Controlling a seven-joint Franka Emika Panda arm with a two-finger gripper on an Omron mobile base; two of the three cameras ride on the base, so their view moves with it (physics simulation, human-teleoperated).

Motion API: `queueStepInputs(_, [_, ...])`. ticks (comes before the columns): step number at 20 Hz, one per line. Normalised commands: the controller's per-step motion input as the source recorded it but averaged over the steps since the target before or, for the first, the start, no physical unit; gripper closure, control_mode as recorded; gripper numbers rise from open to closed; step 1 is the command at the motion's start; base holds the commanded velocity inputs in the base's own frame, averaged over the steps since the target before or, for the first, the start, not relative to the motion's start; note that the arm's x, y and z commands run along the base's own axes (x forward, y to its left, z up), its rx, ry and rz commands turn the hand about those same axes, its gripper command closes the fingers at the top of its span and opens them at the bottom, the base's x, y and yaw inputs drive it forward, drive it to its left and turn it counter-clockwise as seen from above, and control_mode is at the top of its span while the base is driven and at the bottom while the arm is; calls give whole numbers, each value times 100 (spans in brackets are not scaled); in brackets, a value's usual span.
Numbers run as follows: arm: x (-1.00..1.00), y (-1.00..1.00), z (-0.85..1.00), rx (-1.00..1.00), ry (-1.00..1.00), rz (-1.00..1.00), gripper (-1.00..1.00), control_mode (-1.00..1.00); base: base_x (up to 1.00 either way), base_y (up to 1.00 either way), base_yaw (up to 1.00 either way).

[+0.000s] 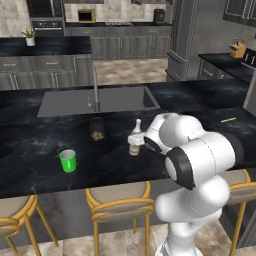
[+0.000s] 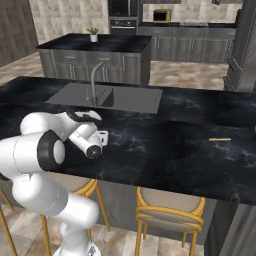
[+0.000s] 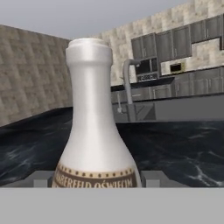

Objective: Open the cabinet directly in front. Then move the liquor and the mug to the dining counter with the jar on it.

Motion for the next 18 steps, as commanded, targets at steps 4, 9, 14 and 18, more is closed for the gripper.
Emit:
queueStepInputs(4, [49, 8, -12, -4, 0, 0, 100, -100, 0, 0, 0])
queueStepInputs(9, [42, 14, -13, -5, 0, 0, 100, -100, 0, 0, 0])
queueStepInputs(14, [44, 21, -25, -6, -1, 0, 100, -100, 0, 0, 0])
queueStepInputs(18, [43, 12, -30, -3, 0, 0, 100, -100, 0, 0, 0])
